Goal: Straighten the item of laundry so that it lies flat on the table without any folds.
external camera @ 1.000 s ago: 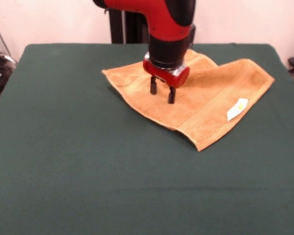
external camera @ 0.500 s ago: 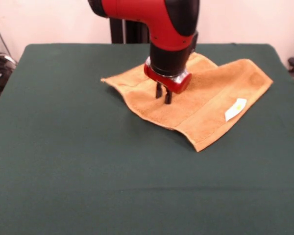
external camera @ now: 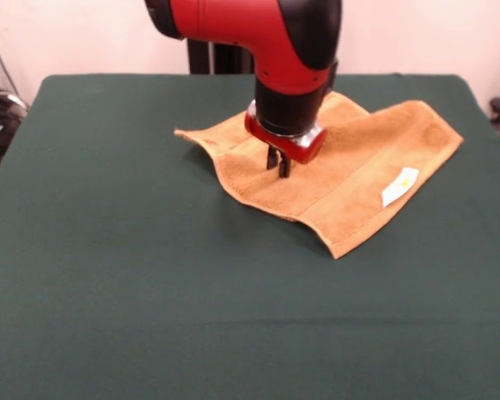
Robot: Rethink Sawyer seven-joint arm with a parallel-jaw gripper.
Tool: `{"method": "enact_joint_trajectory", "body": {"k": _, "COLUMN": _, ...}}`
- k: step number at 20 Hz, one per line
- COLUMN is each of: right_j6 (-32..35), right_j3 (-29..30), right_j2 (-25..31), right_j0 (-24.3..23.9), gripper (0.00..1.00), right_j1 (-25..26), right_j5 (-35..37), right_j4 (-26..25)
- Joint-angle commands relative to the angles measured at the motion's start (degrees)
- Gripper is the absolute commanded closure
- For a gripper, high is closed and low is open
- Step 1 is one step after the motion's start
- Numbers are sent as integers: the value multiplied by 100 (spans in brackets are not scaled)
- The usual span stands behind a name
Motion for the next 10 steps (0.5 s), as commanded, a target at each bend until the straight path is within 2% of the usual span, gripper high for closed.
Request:
{"method": "enact_joint_trajectory", "body": {"k": 1, "right_j6": -272, "right_j3": -1284, "right_j2": 430, "right_j0": -452, "gripper": 100, "right_j1": 1052, "right_j5": -2145, "right_j4": -734}}
{"method": "enact_joint_trajectory", "body": {"k": 10, "right_j6": -522, "right_j3": -1495, "right_j2": 670, "right_j0": -724, "gripper": 100, "right_j1": 845, "right_j5": -1621, "right_j4": -1263}}
